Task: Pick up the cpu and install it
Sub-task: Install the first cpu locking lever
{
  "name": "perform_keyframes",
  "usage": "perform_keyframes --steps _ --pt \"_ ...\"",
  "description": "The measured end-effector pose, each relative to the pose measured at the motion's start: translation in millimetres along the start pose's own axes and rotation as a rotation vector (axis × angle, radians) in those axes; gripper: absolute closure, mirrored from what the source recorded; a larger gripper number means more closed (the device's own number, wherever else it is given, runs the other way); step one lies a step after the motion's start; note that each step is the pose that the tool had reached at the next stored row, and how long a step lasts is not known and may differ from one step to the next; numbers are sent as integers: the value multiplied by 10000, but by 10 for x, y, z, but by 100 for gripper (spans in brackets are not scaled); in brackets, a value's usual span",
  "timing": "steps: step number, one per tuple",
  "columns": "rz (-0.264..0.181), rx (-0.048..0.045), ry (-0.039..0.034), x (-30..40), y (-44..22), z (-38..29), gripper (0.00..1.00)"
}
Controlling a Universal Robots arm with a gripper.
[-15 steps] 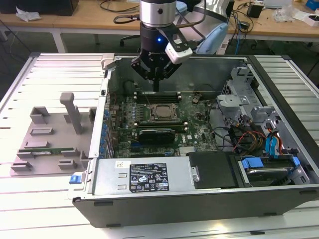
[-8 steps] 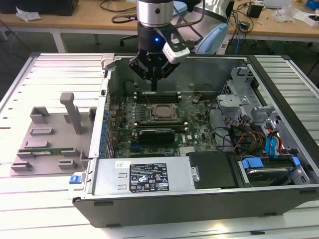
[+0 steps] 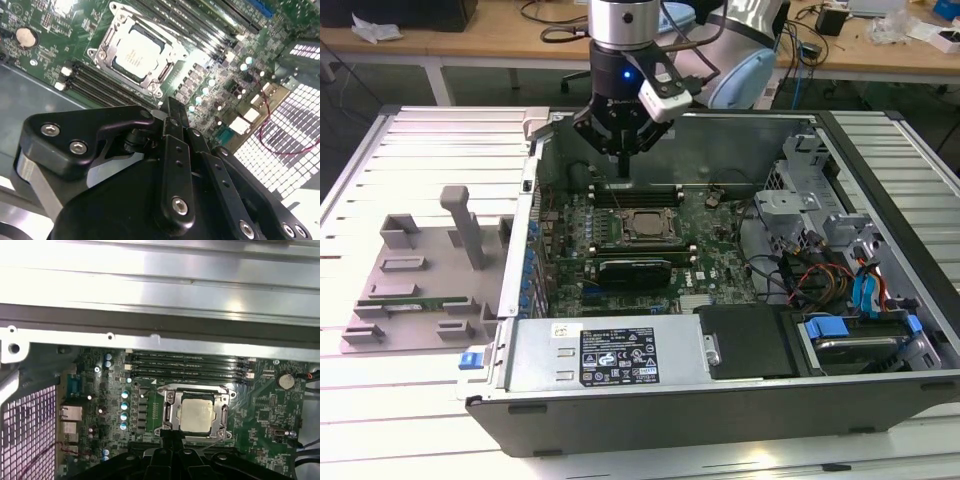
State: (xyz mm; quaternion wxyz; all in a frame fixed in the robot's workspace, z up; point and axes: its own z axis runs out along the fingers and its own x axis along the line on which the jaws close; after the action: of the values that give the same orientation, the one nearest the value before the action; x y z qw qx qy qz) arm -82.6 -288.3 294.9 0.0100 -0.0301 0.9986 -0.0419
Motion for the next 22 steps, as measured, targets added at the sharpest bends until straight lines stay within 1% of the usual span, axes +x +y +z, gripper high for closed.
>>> perform_keyframes --steps 2,5,6,8,10,13,17,19,22 --pt "-2 1 1 42 27 3 89" --pt "-1 1 1 149 82 22 89" --pt "0 0 1 165 96 31 89" --pt "-1 0 1 224 151 68 89" --pt "-2 -1 -1 311 235 132 89" --pt "-1 0 0 333 273 211 89" --pt "-3 0 0 339 295 295 89" --pt "-1 1 1 319 296 320 89" --pt "0 1 0 281 294 326 89"
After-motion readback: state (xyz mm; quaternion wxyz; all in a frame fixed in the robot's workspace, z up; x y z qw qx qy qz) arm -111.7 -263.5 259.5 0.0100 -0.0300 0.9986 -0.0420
